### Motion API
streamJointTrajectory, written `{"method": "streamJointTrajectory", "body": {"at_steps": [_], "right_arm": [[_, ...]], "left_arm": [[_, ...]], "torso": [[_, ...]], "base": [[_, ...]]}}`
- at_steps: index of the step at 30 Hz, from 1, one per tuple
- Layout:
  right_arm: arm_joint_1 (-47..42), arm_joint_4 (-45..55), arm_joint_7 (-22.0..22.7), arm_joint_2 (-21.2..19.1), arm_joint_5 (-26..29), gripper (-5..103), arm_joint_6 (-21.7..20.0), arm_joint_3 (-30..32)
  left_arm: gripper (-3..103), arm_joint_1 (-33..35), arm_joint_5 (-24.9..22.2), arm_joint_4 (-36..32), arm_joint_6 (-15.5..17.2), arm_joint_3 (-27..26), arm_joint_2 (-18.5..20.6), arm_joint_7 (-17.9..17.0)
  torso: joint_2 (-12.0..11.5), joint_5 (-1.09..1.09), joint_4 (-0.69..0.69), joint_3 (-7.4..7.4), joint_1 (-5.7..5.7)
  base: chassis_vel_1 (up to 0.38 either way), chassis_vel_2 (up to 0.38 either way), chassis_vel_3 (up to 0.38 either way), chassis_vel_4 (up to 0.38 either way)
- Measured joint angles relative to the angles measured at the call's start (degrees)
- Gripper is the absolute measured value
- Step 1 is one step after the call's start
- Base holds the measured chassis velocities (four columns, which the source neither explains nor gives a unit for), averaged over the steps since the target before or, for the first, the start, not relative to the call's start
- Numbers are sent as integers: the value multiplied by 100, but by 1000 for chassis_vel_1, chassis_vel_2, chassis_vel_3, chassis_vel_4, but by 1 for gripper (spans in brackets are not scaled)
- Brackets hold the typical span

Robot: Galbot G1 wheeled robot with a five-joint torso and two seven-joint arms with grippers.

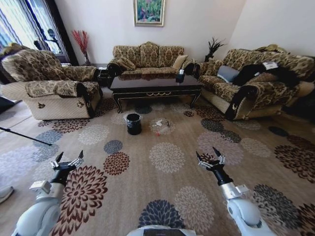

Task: Move to the front of the table and pick up the trash from the floor, then place it into the trash bin.

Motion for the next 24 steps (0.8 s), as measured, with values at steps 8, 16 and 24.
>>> {"method": "streamJointTrajectory", "body": {"at_steps": [8, 16, 24], "right_arm": [[-54, 2, -13, 105, -8, 100, -1, 8], [-50, 1, -32, 151, -31, 100, 2, -6], [-81, -2, -64, 146, -33, 100, 9, 4]], "left_arm": [[99, -14, -1, 3, 5, 35, 0, -12], [99, -18, -4, 12, 7, 34, -6, -10], [99, 37, -5, 20, -20, 25, -36, -6]], "torso": [[-183, 0, 0, -109, -73], [-376, 0, 0, -232, -141], [-559, 0, 0, -339, -218]], "base": [[0, 0, 0, 0], [0, 0, 0, 0], [0, 0, 0, 0]]}}
